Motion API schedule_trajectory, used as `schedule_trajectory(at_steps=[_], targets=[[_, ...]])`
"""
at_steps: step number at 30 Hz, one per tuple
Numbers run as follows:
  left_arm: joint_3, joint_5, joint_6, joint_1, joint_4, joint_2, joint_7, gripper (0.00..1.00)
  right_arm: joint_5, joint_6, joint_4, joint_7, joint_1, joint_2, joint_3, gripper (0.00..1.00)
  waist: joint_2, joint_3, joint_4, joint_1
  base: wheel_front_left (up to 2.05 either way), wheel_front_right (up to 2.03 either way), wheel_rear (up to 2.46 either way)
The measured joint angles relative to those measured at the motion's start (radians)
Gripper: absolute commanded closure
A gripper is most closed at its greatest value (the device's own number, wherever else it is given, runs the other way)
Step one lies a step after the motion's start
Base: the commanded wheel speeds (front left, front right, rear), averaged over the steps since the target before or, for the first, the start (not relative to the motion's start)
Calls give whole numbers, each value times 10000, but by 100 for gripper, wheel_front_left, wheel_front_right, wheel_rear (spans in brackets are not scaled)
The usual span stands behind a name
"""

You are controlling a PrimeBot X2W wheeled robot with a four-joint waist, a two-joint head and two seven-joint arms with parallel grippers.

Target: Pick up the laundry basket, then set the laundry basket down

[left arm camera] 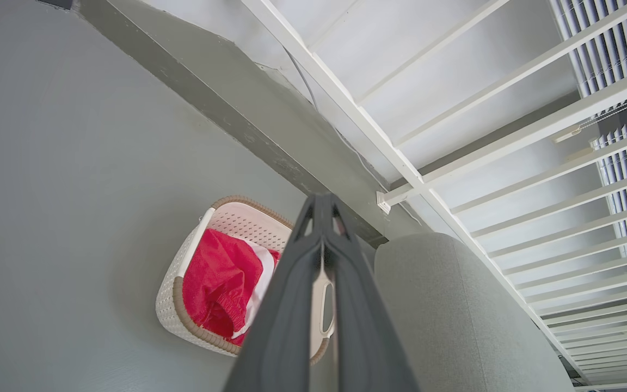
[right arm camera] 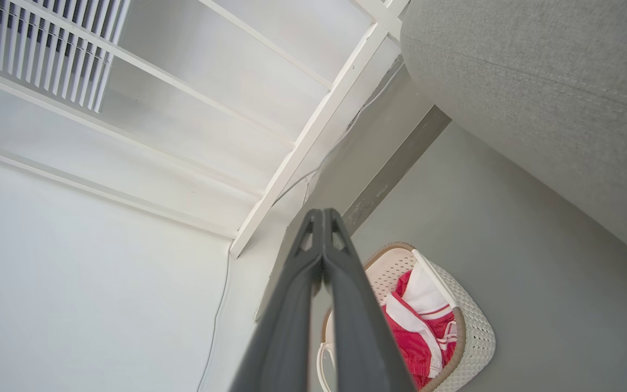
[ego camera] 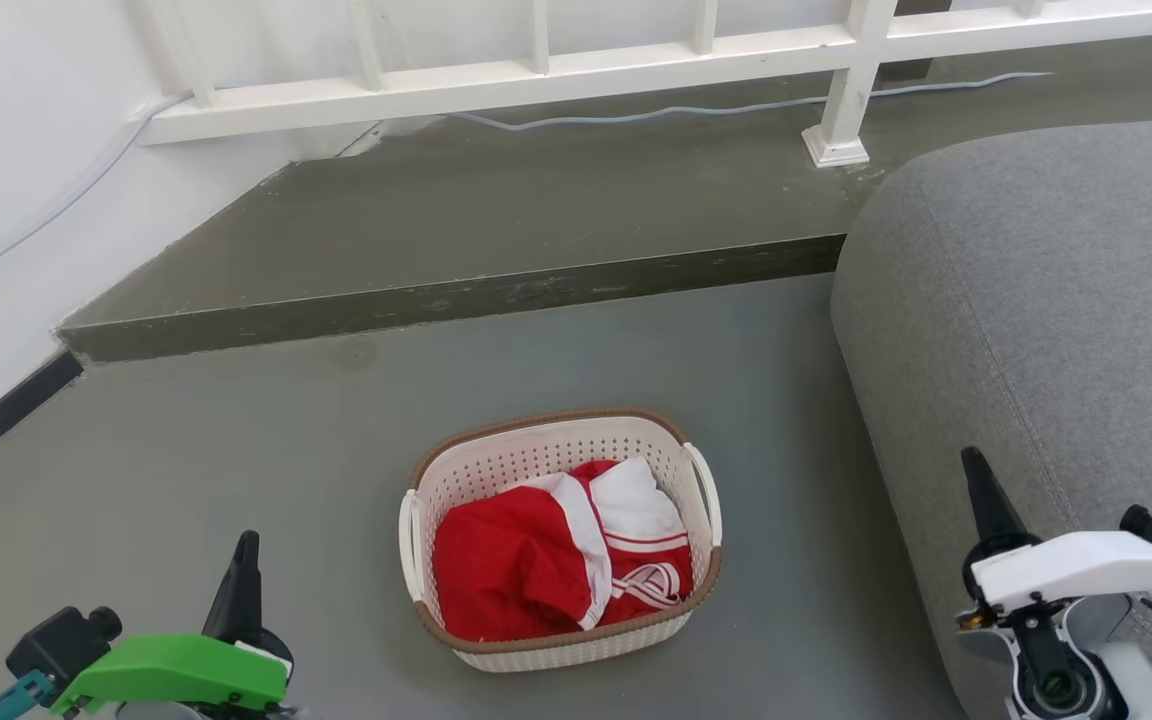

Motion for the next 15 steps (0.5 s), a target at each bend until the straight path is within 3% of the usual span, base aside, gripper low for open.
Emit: schedule_trajectory(at_steps=[15], targets=[[313, -1862, -305, -259, 224, 46, 351, 100, 1804, 336, 102, 397, -170, 48, -531, 100, 0, -63, -9, 0, 0, 0, 0]])
